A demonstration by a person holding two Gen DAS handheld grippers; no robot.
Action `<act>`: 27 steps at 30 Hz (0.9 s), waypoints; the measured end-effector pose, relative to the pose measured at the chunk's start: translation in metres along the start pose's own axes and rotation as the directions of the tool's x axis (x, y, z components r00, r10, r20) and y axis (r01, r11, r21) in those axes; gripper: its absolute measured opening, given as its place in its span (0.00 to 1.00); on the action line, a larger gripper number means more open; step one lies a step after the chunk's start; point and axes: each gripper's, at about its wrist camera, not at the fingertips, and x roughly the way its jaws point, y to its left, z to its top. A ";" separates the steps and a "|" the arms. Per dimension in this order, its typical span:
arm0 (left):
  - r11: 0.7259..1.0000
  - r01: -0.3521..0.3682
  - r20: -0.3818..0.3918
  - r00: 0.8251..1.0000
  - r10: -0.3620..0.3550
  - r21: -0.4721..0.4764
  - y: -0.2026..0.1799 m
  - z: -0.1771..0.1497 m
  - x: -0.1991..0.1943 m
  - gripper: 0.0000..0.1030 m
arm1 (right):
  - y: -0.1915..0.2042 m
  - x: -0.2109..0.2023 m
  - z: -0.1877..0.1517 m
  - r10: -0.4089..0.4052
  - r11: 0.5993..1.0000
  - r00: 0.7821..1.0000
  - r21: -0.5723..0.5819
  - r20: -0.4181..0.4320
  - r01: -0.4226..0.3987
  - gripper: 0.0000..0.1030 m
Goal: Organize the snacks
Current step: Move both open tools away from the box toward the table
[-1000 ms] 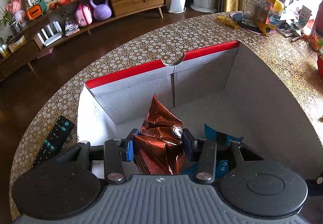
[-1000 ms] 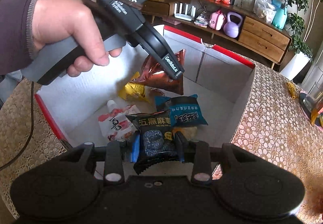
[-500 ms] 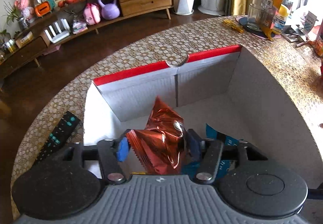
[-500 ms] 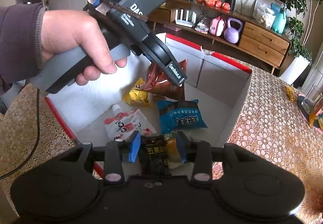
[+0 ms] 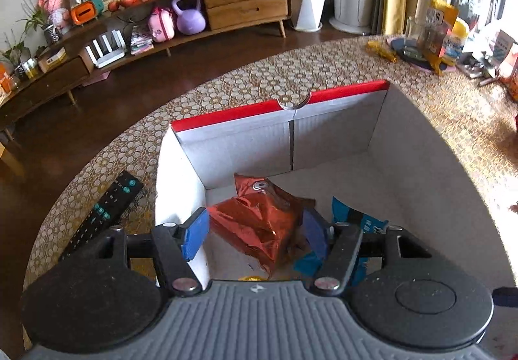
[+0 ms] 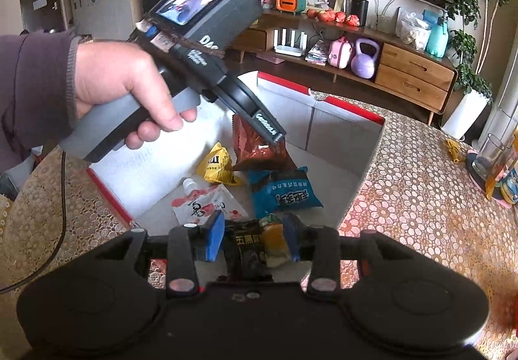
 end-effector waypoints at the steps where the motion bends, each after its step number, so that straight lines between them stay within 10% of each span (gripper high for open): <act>1: 1.000 0.002 0.013 1.000 -0.002 -0.006 0.000 -0.002 -0.006 0.71 | -0.001 -0.002 -0.001 0.001 1.000 1.000 0.007 0.006 -0.001 0.38; 27: 0.962 0.267 0.255 0.928 -0.271 0.052 -0.156 -0.041 -0.126 0.83 | -0.055 -0.117 -0.095 -0.158 0.970 0.962 0.217 0.223 0.109 0.50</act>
